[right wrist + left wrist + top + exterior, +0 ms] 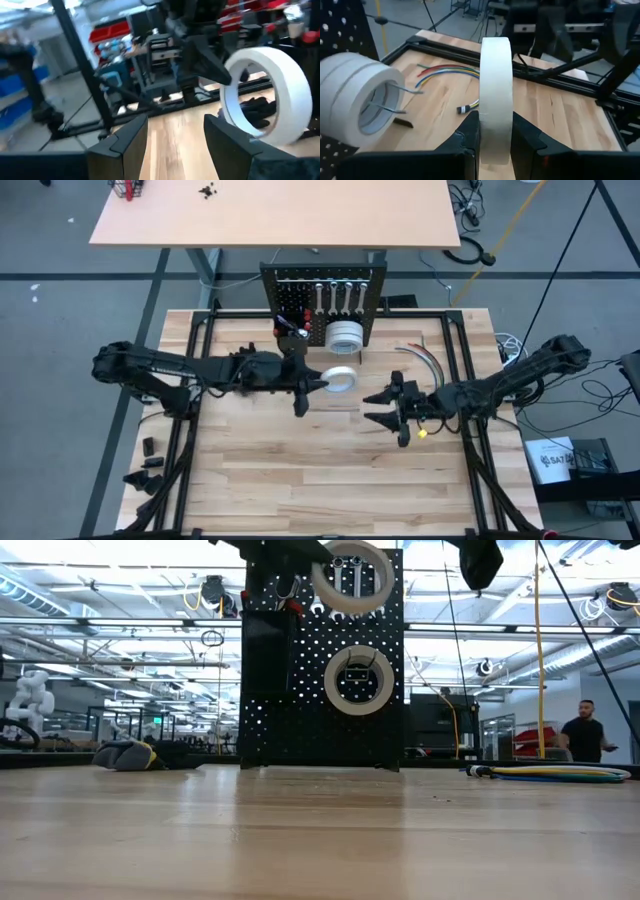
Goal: Hang tools onto peg board
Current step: Hang the white tape on the peg board
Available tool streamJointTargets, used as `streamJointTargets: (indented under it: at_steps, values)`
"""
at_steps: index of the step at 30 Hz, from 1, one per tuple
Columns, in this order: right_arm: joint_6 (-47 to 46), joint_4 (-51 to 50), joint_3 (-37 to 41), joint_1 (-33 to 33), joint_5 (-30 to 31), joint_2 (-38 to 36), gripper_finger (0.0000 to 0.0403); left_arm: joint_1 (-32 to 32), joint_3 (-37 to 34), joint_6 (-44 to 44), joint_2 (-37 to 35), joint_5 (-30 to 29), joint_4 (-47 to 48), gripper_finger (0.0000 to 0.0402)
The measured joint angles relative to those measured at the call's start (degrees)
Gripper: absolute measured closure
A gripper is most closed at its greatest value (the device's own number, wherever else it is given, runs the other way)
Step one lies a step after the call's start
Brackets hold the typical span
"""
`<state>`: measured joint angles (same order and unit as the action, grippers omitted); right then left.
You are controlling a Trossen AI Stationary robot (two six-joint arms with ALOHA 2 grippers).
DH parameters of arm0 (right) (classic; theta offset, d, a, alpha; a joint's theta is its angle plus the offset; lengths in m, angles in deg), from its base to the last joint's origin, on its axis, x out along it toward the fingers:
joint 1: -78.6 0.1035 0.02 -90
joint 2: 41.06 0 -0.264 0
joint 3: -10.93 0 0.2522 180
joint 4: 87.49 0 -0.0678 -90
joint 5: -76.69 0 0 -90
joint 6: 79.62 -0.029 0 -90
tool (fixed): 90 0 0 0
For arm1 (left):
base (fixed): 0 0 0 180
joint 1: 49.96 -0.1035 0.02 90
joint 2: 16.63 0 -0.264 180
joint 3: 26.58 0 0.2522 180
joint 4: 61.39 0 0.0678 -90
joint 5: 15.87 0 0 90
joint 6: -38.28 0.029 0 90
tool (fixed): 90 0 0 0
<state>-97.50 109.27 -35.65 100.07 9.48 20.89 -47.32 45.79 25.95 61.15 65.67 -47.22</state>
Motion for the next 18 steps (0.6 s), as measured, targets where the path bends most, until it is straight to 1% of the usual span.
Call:
streamJointTargets:
  at_steps: [4, 8, 10, 14, 16, 18]
  values:
    - [1.0, -6.2, 0.0, -4.7, -5.8, -3.8, 0.0216, -0.8, 0.0, -0.7, 2.2, 0.2, -2.7, 0.034]
    - [0.4, -9.0, 0.0, -8.1, -9.4, -5.2, 0.0216, -0.8, 0.0, 0.2, 3.5, 0.2, -3.0, 0.034]
    - [0.6, -10.0, 0.0, -9.6, -9.2, -5.3, 0.0216, -0.8, 0.0, 1.6, 3.5, 1.3, -2.9, 0.034]
    - [-1.4, -10.1, 0.0, -12.2, -9.4, -5.3, 0.0216, -0.8, 0.0, 2.3, 3.4, 6.5, -3.0, 0.034]
    - [-1.4, -10.1, 0.0, -13.1, -9.8, -5.3, 0.0216, -0.8, 0.0, 3.6, 3.4, 8.1, -3.1, 0.034]
    - [-1.9, -9.8, 0.0, -13.9, -12.1, -5.2, 0.0216, -0.8, 0.0, 4.3, 3.4, 8.3, -3.0, 0.034]
